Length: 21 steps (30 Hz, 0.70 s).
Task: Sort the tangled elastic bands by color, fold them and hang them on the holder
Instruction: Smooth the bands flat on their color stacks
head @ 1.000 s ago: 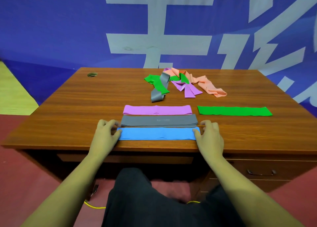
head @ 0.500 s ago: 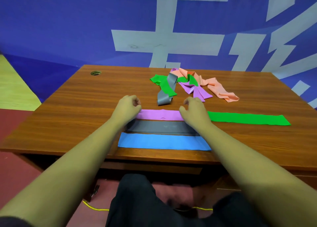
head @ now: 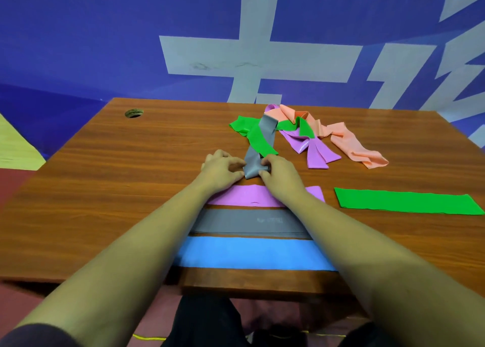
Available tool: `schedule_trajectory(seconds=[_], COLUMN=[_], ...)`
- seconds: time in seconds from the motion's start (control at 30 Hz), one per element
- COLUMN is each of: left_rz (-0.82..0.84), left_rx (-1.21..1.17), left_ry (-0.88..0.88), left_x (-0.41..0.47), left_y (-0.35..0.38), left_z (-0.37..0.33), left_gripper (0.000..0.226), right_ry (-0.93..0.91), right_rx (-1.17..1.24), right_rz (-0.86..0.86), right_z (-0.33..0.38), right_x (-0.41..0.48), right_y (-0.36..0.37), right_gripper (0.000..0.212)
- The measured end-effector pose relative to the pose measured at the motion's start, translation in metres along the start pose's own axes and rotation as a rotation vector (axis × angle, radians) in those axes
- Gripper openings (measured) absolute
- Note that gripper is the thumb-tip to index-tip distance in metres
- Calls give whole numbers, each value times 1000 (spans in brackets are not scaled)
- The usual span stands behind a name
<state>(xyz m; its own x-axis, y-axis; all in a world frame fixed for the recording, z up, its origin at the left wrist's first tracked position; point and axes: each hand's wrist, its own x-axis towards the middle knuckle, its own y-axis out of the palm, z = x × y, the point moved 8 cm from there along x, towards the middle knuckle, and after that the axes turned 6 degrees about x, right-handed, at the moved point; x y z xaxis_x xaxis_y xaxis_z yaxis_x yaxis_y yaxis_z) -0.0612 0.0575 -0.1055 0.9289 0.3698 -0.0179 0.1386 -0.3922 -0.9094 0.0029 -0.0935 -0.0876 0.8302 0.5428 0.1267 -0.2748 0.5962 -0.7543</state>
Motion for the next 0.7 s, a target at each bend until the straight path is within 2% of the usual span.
schedule_trajectory(seconds=[0.1,0.17,0.3,0.53,0.63,0.7], left_rz=[-35,-70,-143,-307,-258,-224], left_rx=[-62,-276,-661,-866,-1036,-1062], left_ry=[1,62,107,112,159,223], left_x=[6,8,6,3,-1,-6], left_y=[1,-7,-35,-108,-128,-139], left_z=[-1,-7,-24,-60,-85,-101], left_gripper=[23,8,15,14,15,13], right_ry=[53,65,48,-17,-28,-17], right_rx=[143,260,522,739,798,879], right_rz=[-48,-74,-152,-237,-256,-285], right_z=[-10,-10,11,56,71,77], right_x=[6,7,12,22,22,20], right_y=[-5,-12,-42,-101,-124,-140], right_gripper=[17,13,14,12,10,12])
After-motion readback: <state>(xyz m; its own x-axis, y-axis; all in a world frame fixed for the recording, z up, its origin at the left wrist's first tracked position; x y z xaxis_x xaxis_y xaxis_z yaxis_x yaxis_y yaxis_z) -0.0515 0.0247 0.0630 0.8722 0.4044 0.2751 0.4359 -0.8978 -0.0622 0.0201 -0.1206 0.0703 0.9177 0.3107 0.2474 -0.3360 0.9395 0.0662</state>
